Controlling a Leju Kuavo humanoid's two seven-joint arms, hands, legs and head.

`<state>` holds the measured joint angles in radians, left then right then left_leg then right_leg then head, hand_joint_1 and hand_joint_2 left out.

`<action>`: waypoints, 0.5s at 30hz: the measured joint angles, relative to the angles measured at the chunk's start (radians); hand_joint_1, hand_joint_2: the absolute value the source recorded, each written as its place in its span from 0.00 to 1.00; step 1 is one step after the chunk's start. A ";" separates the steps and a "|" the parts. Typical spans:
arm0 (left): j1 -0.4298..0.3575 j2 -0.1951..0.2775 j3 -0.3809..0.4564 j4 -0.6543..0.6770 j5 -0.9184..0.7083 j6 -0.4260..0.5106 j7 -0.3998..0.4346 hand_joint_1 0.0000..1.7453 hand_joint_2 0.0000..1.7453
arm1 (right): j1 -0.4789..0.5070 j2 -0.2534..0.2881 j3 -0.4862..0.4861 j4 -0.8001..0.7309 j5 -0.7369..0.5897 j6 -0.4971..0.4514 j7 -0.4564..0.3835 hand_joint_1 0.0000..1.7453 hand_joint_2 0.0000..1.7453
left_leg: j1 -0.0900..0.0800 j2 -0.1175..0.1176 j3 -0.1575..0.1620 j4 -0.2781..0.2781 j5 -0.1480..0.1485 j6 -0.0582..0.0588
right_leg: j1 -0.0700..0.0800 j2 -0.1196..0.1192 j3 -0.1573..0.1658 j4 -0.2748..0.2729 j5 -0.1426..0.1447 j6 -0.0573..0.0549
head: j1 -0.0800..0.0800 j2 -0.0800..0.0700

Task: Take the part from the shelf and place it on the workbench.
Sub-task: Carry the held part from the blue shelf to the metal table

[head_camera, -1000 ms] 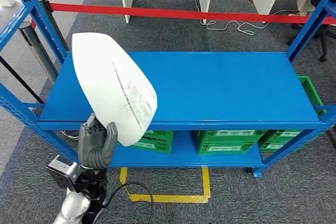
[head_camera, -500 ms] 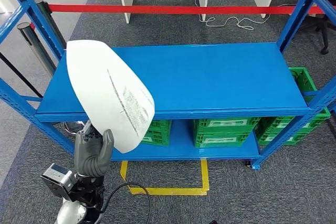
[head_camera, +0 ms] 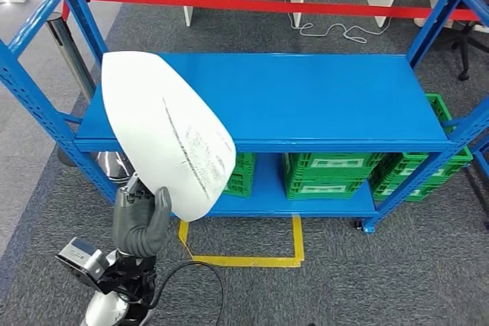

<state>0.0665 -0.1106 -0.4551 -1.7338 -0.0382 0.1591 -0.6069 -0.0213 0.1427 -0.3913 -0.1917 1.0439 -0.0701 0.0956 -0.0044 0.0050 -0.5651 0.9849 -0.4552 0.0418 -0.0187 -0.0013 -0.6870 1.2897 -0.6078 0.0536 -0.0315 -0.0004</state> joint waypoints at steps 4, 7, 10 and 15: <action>-0.002 0.000 -0.002 0.000 0.008 -0.006 0.000 1.00 1.00 | -0.005 0.000 -0.006 0.000 0.002 0.008 0.002 0.00 0.00 | -0.006 0.000 -0.046 0.012 0.033 -0.010 | 0.004 0.000 0.189 -0.232 0.067 -0.014 | -0.001 0.000; -0.006 0.000 -0.006 -0.001 0.009 -0.011 0.001 1.00 1.00 | -0.010 0.000 -0.008 0.000 0.006 0.014 0.002 0.00 0.00 | -0.006 0.002 -0.056 0.015 0.057 -0.026 | 0.010 0.001 0.240 -0.330 0.049 -0.024 | -0.002 0.000; -0.007 0.002 -0.011 -0.001 0.009 -0.015 0.001 1.00 1.00 | -0.007 0.000 -0.011 0.000 0.007 0.017 0.004 0.00 0.00 | 0.000 -0.001 -0.070 0.046 0.016 -0.045 | 0.007 -0.005 0.212 -0.331 0.075 -0.048 | -0.002 0.000; -0.007 0.004 -0.011 0.000 0.008 -0.016 0.001 1.00 1.00 | -0.008 0.000 -0.015 0.000 0.007 0.018 0.004 0.00 0.00 | 0.009 -0.002 -0.104 0.301 -0.156 -0.067 | 0.006 -0.010 0.147 -0.324 0.134 -0.058 | -0.009 0.000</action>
<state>0.0593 -0.1065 -0.4658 -1.7342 -0.0298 0.1434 -0.6062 -0.0289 0.1427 -0.4059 -0.1915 1.0513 -0.0519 0.0996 0.0047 0.0025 -0.6691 1.2859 -0.6110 -0.0252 -0.0127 -0.0111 -0.5400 0.9655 -0.4736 -0.0045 -0.0406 -0.0004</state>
